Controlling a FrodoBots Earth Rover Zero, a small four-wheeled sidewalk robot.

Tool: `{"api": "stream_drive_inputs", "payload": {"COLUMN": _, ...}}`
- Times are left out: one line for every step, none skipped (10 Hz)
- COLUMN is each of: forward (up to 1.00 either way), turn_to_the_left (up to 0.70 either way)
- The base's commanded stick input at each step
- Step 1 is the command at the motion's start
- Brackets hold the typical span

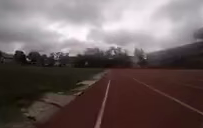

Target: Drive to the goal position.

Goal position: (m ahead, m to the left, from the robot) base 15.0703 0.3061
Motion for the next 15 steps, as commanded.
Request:
{"api": "stream_drive_inputs", "payload": {"forward": 0.70, "turn_to_the_left": -0.35}}
{"api": "stream_drive_inputs", "payload": {"forward": 0.70, "turn_to_the_left": -0.35}}
{"api": "stream_drive_inputs", "payload": {"forward": 0.70, "turn_to_the_left": -0.35}}
{"api": "stream_drive_inputs", "payload": {"forward": 0.70, "turn_to_the_left": -0.35}}
{"api": "stream_drive_inputs", "payload": {"forward": 0.70, "turn_to_the_left": -0.35}}
{"api": "stream_drive_inputs", "payload": {"forward": 0.70, "turn_to_the_left": -0.35}}
{"api": "stream_drive_inputs", "payload": {"forward": 0.70, "turn_to_the_left": -0.35}}
{"api": "stream_drive_inputs", "payload": {"forward": 0.70, "turn_to_the_left": -0.35}}
{"api": "stream_drive_inputs", "payload": {"forward": 0.70, "turn_to_the_left": -0.35}}
{"api": "stream_drive_inputs", "payload": {"forward": 0.70, "turn_to_the_left": -0.35}}
{"api": "stream_drive_inputs", "payload": {"forward": 0.70, "turn_to_the_left": -0.35}}
{"api": "stream_drive_inputs", "payload": {"forward": 0.70, "turn_to_the_left": -0.35}}
{"api": "stream_drive_inputs", "payload": {"forward": 0.70, "turn_to_the_left": -0.28}}
{"api": "stream_drive_inputs", "payload": {"forward": 0.70, "turn_to_the_left": -0.08}}
{"api": "stream_drive_inputs", "payload": {"forward": 0.70, "turn_to_the_left": 0.00}}
